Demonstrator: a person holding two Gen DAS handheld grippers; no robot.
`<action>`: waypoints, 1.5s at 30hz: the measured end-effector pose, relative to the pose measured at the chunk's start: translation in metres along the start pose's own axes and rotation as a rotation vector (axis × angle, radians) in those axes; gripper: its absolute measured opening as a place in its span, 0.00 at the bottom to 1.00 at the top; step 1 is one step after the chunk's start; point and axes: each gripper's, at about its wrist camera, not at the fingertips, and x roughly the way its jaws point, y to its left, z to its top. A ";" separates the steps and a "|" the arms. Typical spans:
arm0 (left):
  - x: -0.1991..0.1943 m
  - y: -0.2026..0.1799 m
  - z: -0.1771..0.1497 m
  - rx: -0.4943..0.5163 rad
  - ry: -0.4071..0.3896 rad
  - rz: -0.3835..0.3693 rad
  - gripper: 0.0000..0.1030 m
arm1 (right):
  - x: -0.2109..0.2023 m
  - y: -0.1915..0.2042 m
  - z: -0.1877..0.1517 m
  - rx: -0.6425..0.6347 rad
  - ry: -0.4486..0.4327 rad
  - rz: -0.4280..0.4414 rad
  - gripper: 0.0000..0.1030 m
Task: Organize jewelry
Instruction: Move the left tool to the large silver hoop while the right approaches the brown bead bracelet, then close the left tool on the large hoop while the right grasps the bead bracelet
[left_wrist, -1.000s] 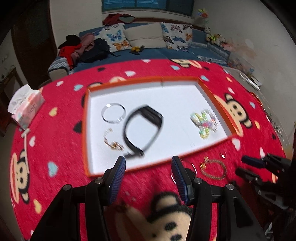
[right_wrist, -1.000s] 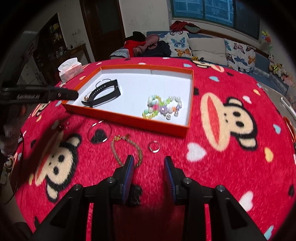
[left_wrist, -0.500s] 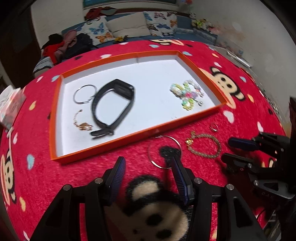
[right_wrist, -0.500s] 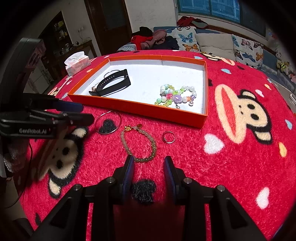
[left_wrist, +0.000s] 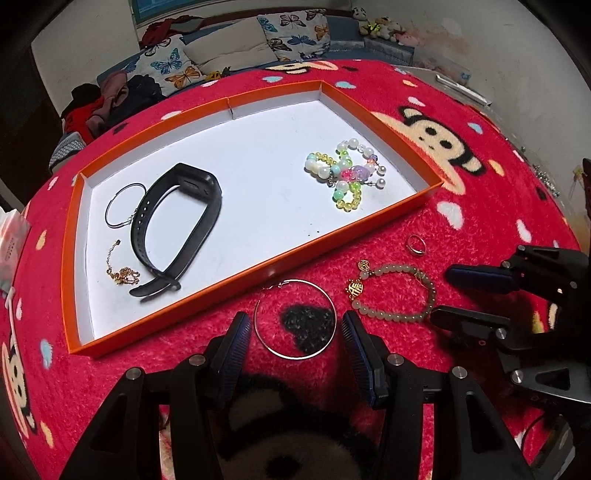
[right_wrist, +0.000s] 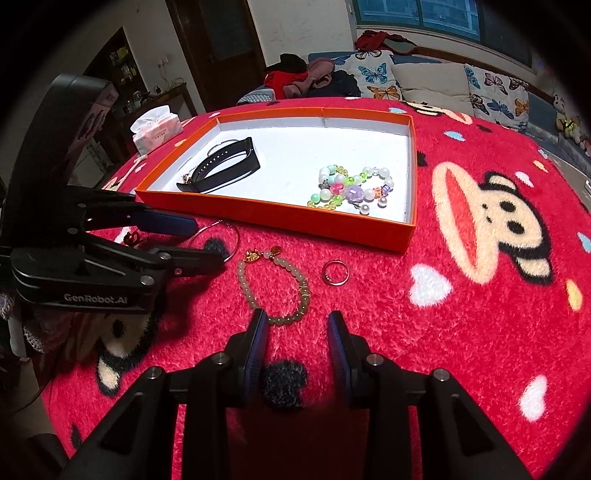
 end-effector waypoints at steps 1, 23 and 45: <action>0.001 -0.001 0.001 0.003 -0.002 0.008 0.53 | 0.000 0.000 0.000 0.001 -0.002 0.003 0.36; 0.002 -0.007 0.000 0.009 -0.049 0.074 0.51 | 0.001 0.000 0.003 -0.014 0.000 0.016 0.37; -0.022 0.006 -0.014 0.002 -0.107 0.042 0.51 | 0.016 0.015 0.016 -0.080 0.001 -0.100 0.08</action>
